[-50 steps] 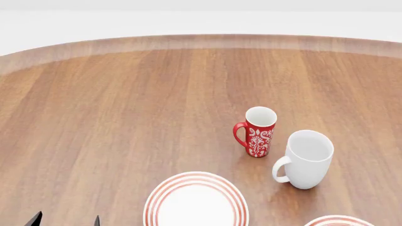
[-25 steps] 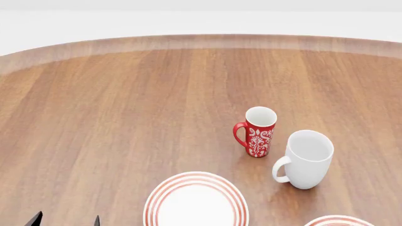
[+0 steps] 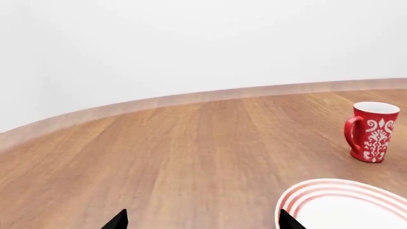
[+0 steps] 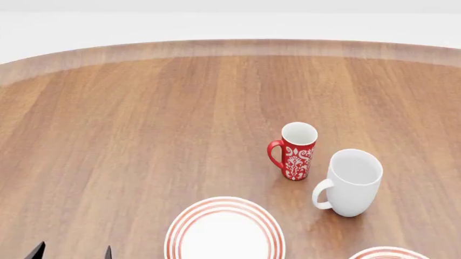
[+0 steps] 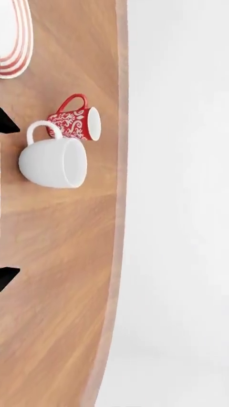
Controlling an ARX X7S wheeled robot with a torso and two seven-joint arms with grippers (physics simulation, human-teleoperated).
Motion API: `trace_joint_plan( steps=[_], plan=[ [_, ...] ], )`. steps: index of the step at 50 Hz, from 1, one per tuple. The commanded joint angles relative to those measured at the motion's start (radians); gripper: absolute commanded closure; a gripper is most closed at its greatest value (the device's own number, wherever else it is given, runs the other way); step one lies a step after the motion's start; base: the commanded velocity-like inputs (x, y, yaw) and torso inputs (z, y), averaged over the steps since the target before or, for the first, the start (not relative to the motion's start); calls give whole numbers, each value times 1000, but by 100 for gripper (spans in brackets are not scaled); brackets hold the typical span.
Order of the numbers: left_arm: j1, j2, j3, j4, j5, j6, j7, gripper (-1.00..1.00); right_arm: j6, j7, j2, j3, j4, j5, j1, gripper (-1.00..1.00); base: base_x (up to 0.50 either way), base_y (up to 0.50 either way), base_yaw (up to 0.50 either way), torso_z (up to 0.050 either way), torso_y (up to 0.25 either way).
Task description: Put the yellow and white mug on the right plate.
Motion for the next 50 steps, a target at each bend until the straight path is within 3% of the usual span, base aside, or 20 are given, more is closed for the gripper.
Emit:
trace_joint_plan(
  steps=[1,27,50],
  plan=[
    [1,17,-26,2,13,5,20,-100,26,72,-21,32,-163,-26,7,-100,0,0,0,0,0],
    [-7,21,-27,-19,5,22,14,-100,-56,178,-229,-40,-57,-59,200,-100,0,0,0,0,0],
    [0,12,-36,5,-7,28,-2,-100,-70,166,-287,-134,14,-120,235,-100,0,0,0,0,0]
  ],
)
